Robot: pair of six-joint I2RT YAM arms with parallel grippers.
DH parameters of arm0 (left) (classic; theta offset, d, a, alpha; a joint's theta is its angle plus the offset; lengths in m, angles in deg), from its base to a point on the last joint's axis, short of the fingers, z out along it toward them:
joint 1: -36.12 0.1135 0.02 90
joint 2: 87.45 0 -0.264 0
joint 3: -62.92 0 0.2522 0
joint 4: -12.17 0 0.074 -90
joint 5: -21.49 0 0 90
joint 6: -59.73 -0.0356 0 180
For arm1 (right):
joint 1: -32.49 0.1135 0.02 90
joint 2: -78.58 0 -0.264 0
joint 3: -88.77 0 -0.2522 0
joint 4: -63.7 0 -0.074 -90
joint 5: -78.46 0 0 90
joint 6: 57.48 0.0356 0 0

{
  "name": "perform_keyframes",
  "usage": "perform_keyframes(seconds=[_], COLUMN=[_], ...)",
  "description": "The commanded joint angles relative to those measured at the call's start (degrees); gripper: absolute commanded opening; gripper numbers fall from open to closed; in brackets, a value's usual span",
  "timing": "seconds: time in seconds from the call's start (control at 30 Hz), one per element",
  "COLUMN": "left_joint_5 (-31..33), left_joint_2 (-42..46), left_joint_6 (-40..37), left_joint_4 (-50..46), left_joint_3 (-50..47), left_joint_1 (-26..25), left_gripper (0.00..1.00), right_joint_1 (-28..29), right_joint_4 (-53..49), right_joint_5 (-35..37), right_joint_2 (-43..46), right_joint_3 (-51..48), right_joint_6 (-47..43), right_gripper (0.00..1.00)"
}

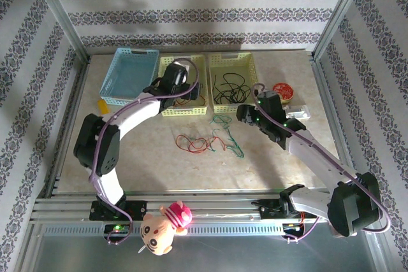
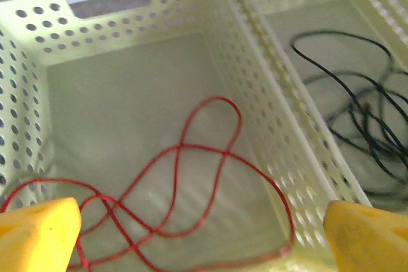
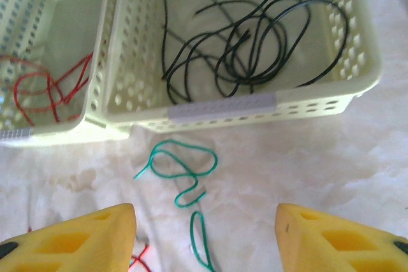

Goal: Untangle the cables

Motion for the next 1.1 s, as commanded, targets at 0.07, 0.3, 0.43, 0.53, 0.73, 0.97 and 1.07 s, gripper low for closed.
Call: perform_keyframes(seconds=[0.07, 0.3, 0.43, 0.53, 0.73, 0.97, 1.07], left_joint_5=[-9.35, -20.1, -20.9, -21.31, -20.56, -17.59, -15.25], left_joint_2=[10.74, 12.63, 10.46, 7.41, 2.32, -1.55, -3.35], left_joint_6=[-8.28, -6.77, -6.39, -6.22, -6.45, -6.0, -6.11], left_joint_4=[-3.36, -7.9, -5.62, -5.5, -5.77, -6.1, -7.28], left_joint_3=[-11.18, -19.73, -21.07, -19.88, -17.87, -16.54, -15.59], left_joint_1=[-6.43, -10.43, -11.36, -11.63, -13.64, -15.79, -16.58], left_gripper=[0.99, 0.95, 0.89, 0.75, 0.63, 0.55, 0.49], right_joint_1=[1.41, -0.34, -0.72, -0.81, -1.42, -2.21, -2.47], right_joint_4=[-1.68, 0.04, -0.09, -0.14, -0.18, -0.06, -0.09], right_joint_5=[-2.29, -2.7, -3.07, -2.94, -2.19, -2.42, -2.54], right_joint_2=[-1.77, -3.53, -4.65, -4.88, -4.36, -3.83, -3.73], right_joint_3=[-2.17, -3.11, -1.79, -1.55, -2.82, -3.83, -4.03], right_joint_6=[0.23, 3.37, 3.09, 3.15, 3.85, 4.03, 3.99], right_gripper=[0.6, 0.6, 0.59, 0.6, 0.59, 0.59, 0.6])
